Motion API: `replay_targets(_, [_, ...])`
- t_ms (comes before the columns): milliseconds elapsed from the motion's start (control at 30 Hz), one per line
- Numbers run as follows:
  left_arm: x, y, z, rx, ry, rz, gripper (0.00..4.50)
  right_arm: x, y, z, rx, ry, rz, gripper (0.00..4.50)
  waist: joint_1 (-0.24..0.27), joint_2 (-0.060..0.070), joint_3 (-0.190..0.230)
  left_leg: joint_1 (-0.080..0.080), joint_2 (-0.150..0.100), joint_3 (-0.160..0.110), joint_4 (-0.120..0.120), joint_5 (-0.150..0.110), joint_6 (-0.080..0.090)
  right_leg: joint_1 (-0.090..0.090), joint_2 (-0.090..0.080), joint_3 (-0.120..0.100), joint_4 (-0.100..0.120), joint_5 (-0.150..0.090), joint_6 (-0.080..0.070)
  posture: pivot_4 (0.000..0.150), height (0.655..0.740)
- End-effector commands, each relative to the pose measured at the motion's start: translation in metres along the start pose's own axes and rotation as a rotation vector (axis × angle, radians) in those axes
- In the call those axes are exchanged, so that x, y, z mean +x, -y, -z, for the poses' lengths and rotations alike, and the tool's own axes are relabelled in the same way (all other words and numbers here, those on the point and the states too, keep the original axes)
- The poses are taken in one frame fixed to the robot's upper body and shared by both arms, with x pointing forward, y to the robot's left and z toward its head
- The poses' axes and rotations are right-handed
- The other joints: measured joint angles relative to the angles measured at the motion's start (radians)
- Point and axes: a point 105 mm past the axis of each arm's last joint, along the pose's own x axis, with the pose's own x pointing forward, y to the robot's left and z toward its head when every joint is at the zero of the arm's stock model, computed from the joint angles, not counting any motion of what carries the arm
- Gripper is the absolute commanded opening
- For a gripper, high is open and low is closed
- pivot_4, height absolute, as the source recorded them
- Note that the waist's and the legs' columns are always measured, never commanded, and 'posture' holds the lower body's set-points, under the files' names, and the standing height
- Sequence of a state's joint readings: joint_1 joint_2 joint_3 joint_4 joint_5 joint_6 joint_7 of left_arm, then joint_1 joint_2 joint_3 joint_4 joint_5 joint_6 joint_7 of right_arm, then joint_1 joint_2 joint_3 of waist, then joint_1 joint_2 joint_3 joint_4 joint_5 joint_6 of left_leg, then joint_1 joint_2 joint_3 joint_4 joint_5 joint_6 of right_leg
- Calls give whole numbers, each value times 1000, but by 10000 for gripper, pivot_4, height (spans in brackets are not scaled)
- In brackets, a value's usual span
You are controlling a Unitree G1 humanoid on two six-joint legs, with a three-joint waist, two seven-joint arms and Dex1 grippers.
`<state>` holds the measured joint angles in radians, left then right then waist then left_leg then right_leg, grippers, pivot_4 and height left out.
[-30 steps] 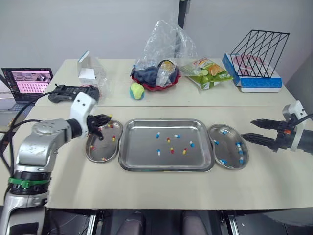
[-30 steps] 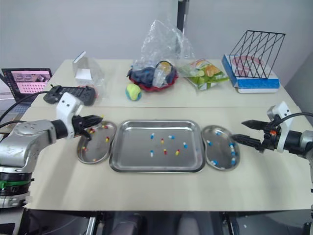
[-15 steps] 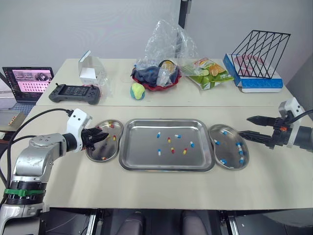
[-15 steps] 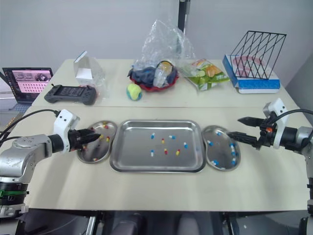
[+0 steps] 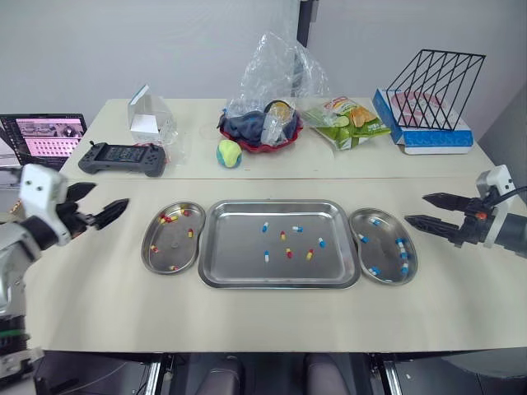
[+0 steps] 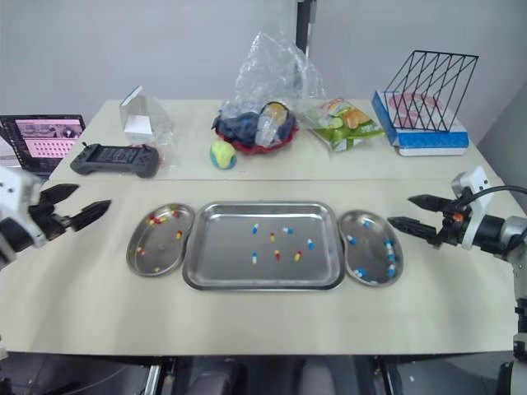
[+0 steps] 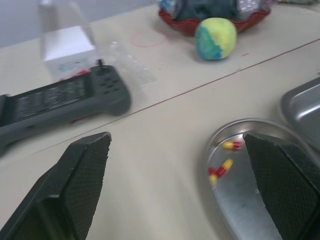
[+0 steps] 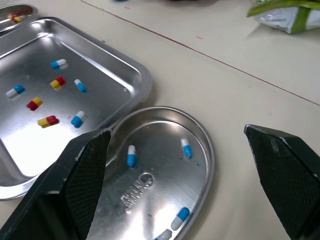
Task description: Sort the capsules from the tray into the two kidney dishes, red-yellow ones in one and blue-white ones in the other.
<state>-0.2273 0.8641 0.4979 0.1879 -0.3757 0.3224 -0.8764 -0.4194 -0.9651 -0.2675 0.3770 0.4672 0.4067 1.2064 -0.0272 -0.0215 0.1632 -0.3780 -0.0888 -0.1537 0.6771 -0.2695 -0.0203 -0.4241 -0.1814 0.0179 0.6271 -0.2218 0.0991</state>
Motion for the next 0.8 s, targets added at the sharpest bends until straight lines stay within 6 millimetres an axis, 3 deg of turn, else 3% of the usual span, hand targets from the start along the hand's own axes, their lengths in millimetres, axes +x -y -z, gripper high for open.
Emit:
replay_targets(33, [-21,-14,-2,54,75,-59,44679,-7,8,-8,-45,43,45,45000,1,0,0,0,0,0,0,-1,2,0,0,0,0,0,0,1500,7400])
replay_targets(167, [-32,-15,21,-17,29,-44,44679,-5,11,-4,-44,46,60,45000,7,0,0,0,0,0,0,-2,4,0,0,0,1,0,0,1500,7400])
replay_targets(467, [-37,-9,33,-74,12,-10,44679,-7,14,-3,-44,49,75,45000,6,0,0,1,0,0,0,-3,5,0,0,0,2,0,0,1500,7400])
replay_targets(800, [-39,1,23,-65,62,89,44679,-8,14,-2,-49,46,81,45000,4,0,0,1,0,0,0,-3,5,0,0,0,2,0,0,1500,7400])
